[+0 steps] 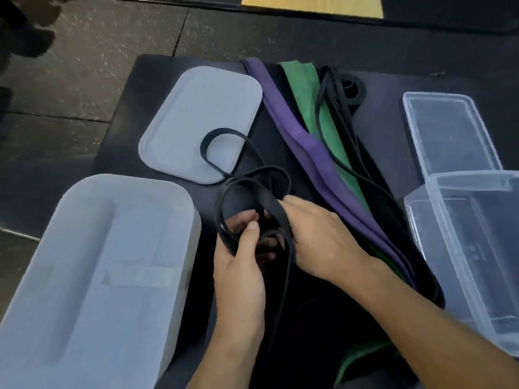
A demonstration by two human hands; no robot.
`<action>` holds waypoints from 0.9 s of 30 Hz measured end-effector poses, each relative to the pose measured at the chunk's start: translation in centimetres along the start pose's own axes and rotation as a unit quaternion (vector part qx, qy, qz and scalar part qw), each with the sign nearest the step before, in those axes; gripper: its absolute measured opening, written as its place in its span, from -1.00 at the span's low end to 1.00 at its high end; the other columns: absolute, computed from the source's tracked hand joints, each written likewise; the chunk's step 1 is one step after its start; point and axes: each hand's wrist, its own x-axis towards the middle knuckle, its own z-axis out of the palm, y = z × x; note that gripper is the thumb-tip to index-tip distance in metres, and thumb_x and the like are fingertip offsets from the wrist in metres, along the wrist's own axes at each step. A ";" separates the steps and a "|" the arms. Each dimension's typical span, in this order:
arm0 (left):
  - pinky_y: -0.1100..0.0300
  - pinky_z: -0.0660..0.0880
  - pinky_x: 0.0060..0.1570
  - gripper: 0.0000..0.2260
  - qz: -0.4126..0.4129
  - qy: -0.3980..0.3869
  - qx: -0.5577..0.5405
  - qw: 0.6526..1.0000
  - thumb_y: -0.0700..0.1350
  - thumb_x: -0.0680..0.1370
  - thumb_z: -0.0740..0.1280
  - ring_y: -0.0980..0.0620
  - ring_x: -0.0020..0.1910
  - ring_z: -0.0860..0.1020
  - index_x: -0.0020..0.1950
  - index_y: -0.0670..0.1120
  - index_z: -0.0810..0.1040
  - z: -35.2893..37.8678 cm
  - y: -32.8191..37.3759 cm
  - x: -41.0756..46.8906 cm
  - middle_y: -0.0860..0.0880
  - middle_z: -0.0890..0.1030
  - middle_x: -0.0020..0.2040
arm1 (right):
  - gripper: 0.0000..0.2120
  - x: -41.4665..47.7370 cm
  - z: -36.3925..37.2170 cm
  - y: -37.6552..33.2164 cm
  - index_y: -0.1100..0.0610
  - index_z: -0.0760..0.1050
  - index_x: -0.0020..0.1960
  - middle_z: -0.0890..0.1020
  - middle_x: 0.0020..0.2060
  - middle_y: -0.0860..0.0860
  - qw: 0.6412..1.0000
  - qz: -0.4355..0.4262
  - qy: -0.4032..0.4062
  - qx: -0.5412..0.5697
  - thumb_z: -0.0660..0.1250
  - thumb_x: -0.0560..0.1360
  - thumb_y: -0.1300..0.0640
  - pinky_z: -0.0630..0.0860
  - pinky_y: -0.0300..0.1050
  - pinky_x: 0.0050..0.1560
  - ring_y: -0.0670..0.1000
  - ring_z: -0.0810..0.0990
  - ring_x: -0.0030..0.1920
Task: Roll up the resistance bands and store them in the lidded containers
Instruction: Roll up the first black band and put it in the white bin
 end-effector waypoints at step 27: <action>0.24 0.57 -0.42 -0.80 0.073 -0.154 0.072 0.983 -0.22 0.62 0.28 -0.07 -0.26 0.65 0.06 -0.21 0.71 -3.5 -1.4 1.9 -0.22 0.74 -0.12 | -0.77 0.9 1.3 -1.1 -0.13 0.33 0.04 0.65 -0.04 -0.02 0.996 0.085 0.034 -0.010 0.37 0.52 0.05 0.53 -0.01 -0.10 0.13 0.62 -0.05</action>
